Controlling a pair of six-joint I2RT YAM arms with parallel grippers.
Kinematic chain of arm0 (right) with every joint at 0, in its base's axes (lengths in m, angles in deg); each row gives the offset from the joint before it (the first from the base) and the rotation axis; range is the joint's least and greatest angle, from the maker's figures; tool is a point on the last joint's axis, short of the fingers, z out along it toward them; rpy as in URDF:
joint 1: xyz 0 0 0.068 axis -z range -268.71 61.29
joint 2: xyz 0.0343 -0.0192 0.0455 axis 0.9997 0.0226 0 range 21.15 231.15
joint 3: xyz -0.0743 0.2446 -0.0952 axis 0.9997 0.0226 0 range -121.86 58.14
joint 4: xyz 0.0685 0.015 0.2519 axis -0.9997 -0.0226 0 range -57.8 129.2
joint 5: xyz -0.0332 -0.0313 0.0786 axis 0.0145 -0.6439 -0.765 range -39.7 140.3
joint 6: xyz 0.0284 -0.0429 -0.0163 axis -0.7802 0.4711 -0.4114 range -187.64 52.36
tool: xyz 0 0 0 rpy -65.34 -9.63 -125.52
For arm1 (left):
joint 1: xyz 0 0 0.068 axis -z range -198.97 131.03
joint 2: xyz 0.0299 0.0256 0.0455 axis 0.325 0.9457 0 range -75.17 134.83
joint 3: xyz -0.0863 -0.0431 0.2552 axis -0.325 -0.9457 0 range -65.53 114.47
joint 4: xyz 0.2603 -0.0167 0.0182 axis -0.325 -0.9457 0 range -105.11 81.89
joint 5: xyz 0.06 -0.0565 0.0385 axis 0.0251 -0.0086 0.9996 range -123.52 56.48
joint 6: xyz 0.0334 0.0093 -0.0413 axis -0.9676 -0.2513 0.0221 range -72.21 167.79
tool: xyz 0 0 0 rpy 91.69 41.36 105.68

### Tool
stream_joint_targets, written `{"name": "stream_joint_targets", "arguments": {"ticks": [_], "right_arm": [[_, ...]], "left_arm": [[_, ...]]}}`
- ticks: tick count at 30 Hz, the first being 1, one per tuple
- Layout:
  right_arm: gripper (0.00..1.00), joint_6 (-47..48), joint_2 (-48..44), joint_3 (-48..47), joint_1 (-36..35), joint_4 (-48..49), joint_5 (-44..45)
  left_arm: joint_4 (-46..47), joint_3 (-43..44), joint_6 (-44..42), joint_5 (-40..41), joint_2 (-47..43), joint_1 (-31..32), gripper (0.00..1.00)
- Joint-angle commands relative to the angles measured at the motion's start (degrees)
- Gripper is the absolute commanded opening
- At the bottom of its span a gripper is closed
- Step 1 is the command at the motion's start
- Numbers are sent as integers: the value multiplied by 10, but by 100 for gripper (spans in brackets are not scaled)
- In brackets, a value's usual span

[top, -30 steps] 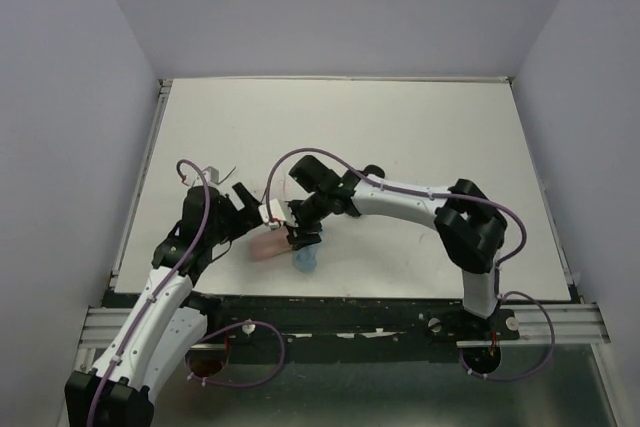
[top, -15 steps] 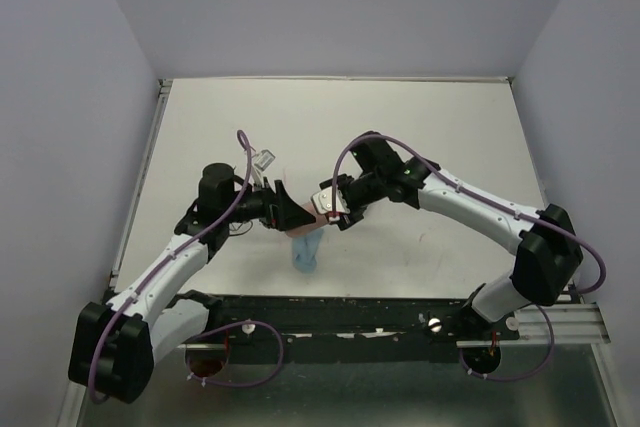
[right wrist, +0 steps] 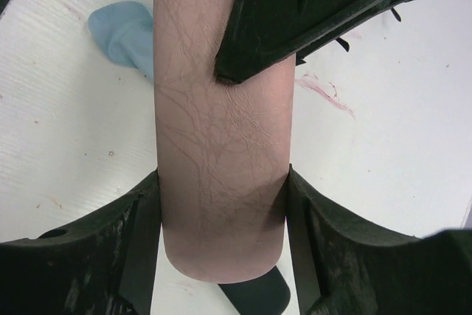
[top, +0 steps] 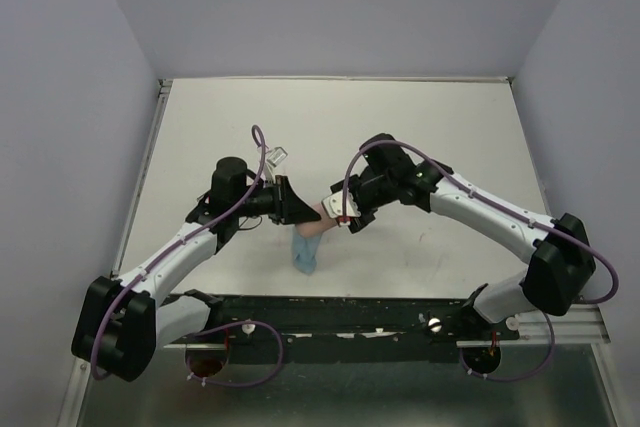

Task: Organize the sunglasses
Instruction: Pass from the right arm to the left, then pass from the left arm to the right

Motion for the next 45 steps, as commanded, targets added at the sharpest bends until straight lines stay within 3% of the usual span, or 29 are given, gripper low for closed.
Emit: {"name": "stream_joint_targets", "arguments": {"ticks": [1,3,5,6,10,14,17,19,21,23,25,27,31,37,45], "right_arm": [[67,-46,-23,17,1,96,24],[75,-73,-30,27,1,130,40],[96,-101,-39,37,1,166,56],[100,-116,-45,44,2,187,63],[100,-179,-78,74,1,260,79],[100,-308,-134,137,1,432,153],[100,-506,-162,193,1,628,261],[100,-723,-164,200,1,693,409],[100,-961,-153,152,2,583,560],[100,-1111,-123,85,13,411,614],[100,-1184,-93,47,30,321,546],[100,-1237,-66,37,47,313,448],[100,-1310,-10,17,67,334,336],[100,-1349,28,26,69,428,291],[100,-1391,35,50,69,464,289]], "left_arm": [[55,19,-1,-23,-13,22,0],[51,25,-4,0,-19,22,0],[31,36,-20,43,-29,22,0],[20,39,-38,83,-33,23,0],[-34,67,-90,216,-42,27,0],[-42,85,-130,353,-47,39,0],[-7,87,-206,469,-38,62,0],[33,83,-251,545,-26,82,0],[70,86,-294,564,-15,97,0],[90,90,-333,578,-9,120,0],[123,82,-360,585,-10,138,0],[158,67,-374,574,-16,149,0],[183,51,-403,567,-28,166,0],[183,48,-413,573,-28,174,0],[202,46,-410,579,-23,181,0]]}}
